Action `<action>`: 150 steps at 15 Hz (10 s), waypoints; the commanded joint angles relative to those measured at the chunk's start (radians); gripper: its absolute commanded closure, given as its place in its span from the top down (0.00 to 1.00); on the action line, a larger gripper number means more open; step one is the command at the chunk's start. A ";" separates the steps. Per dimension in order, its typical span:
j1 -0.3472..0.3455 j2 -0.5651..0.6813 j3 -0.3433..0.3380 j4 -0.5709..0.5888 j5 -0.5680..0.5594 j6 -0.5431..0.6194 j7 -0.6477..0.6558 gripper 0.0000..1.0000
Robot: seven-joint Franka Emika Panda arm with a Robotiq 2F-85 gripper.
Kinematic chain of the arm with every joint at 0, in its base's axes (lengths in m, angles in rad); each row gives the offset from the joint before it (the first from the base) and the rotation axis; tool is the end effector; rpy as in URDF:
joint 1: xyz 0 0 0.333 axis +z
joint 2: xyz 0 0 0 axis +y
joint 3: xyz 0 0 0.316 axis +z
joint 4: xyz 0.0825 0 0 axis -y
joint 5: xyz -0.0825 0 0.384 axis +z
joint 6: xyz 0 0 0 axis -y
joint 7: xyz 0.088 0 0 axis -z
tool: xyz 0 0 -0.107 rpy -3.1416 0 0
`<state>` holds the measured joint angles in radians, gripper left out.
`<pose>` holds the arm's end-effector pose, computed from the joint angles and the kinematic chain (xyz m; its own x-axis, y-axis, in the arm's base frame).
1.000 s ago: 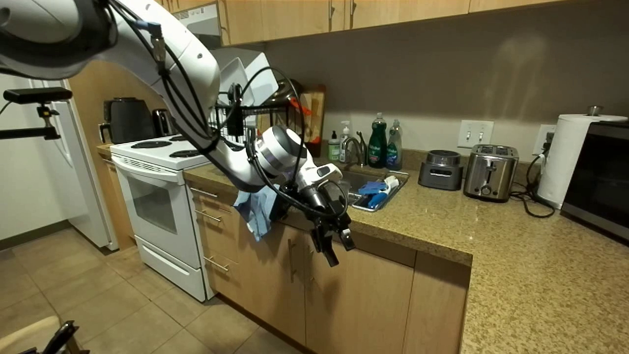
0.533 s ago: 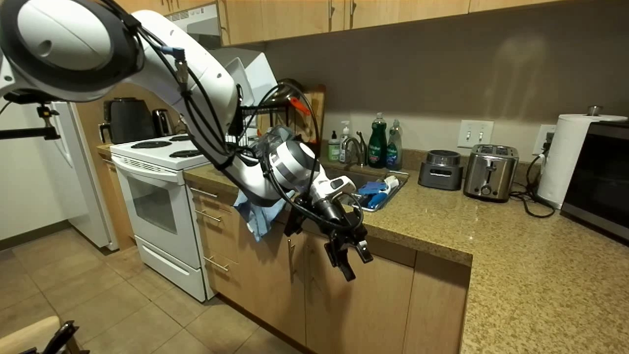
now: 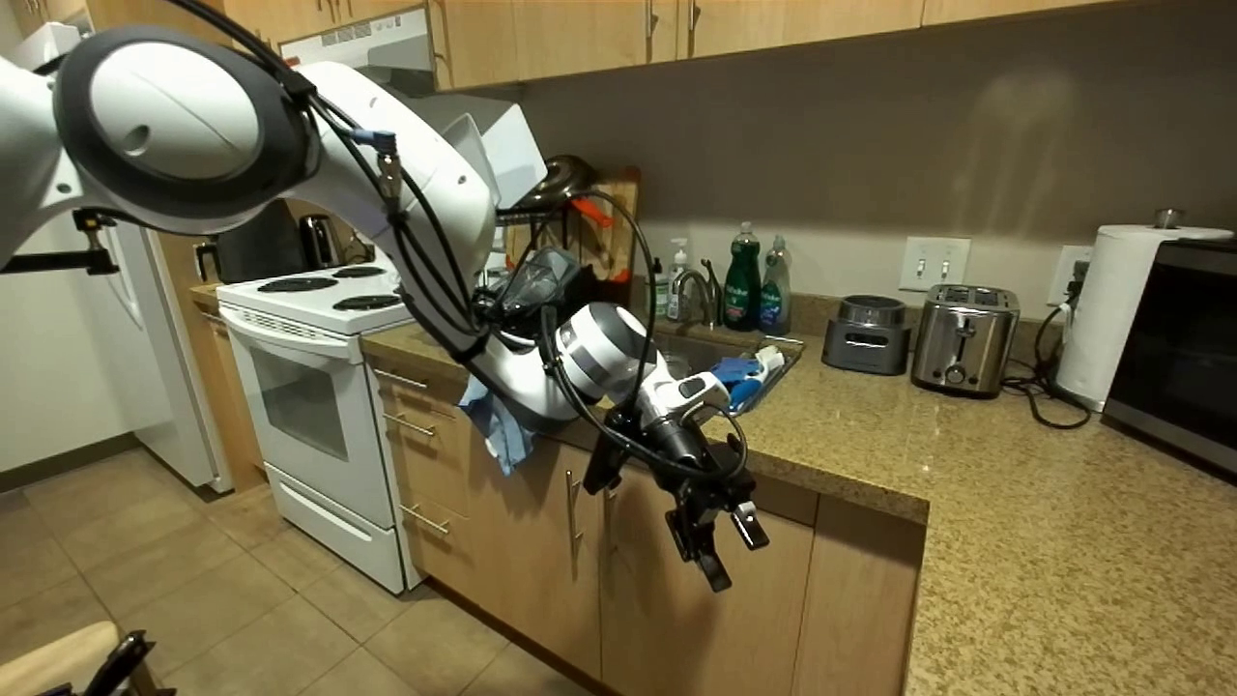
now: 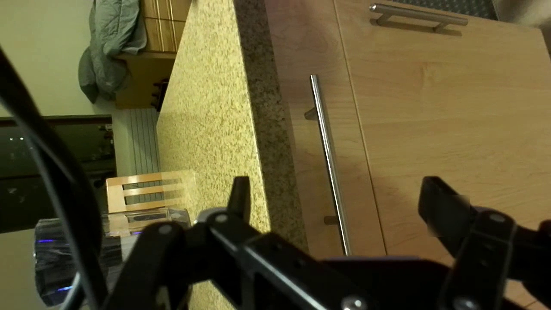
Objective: Open the drawer on the right.
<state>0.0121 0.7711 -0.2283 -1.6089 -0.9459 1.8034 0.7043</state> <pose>0.6253 -0.1894 0.1886 0.9184 -0.3922 -0.0523 -0.1263 -0.4158 0.9006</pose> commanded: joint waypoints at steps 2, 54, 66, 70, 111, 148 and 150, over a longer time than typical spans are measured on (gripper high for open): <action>-0.012 0.001 0.019 0.006 -0.008 -0.008 0.000 1.00; -0.129 0.643 -0.019 0.482 -0.636 0.036 -0.155 1.00; -0.127 0.650 -0.035 0.463 -0.607 0.016 -0.127 1.00; -0.126 0.651 -0.034 0.464 -0.607 0.015 -0.127 1.00; -0.326 0.350 0.021 0.014 -1.024 0.182 0.328 0.02; -0.162 0.027 0.169 -0.785 -1.616 -0.205 0.792 0.86; -0.167 0.023 0.175 -0.794 -1.636 -0.215 0.802 0.98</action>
<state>-0.1331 0.8445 -0.0591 -2.3448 -2.5236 1.5946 1.4739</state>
